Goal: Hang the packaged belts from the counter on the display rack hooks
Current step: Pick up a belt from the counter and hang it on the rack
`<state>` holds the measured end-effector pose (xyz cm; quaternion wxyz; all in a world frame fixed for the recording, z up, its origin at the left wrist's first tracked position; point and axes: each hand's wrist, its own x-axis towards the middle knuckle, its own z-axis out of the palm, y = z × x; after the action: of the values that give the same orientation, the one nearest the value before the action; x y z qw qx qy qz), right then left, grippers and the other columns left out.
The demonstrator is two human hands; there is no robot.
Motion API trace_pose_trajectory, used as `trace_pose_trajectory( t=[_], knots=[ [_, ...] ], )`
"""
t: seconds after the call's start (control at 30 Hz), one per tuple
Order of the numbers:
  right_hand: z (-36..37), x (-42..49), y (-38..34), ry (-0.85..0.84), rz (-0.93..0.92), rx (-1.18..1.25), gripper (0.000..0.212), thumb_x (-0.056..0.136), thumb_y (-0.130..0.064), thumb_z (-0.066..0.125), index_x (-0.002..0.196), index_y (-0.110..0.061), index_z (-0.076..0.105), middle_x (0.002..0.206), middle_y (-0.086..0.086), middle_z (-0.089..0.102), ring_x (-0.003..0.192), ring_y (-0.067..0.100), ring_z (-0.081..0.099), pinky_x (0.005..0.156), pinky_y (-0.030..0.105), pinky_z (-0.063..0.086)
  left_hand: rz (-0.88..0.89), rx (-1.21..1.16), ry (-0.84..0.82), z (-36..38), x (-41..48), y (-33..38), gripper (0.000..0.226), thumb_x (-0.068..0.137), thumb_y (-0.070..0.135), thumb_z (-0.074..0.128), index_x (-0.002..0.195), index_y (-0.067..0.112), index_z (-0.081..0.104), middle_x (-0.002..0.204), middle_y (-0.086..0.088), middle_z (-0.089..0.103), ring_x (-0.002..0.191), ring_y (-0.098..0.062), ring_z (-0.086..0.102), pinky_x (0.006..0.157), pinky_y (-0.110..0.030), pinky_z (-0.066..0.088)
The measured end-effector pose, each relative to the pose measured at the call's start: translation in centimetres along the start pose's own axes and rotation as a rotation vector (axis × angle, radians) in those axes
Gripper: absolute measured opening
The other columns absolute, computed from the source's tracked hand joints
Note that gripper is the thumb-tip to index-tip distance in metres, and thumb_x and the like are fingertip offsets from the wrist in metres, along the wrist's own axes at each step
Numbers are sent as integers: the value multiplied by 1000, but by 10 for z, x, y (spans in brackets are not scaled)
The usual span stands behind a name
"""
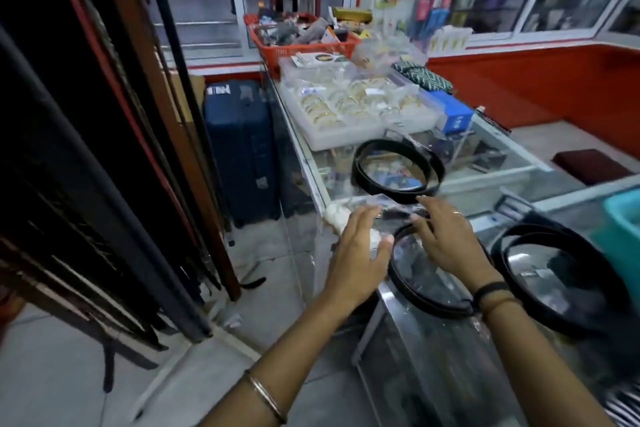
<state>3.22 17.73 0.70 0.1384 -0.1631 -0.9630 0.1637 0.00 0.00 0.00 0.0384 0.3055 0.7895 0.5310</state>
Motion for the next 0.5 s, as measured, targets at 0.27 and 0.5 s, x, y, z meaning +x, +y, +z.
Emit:
trace_pose_trajectory(
  t=[0.27,0.5],
  knots=[
    [4,34,26,-268,33,-261,60,86,-22,61,140,-15,37,136,16,46,122,39,45,102,47,35,-224,196,-119,35,28,0,30,89,18,53,118,7,52,123,-12,54,111,-29,53,86,-39,46],
    [1,40,15,-235,-39,-181,34,85,-24,63,116,-13,59,119,11,54,109,34,55,81,43,46,-192,452,-129,27,35,7,28,87,3,48,111,5,60,118,-14,58,107,-37,56,83,-46,48]
  ],
)
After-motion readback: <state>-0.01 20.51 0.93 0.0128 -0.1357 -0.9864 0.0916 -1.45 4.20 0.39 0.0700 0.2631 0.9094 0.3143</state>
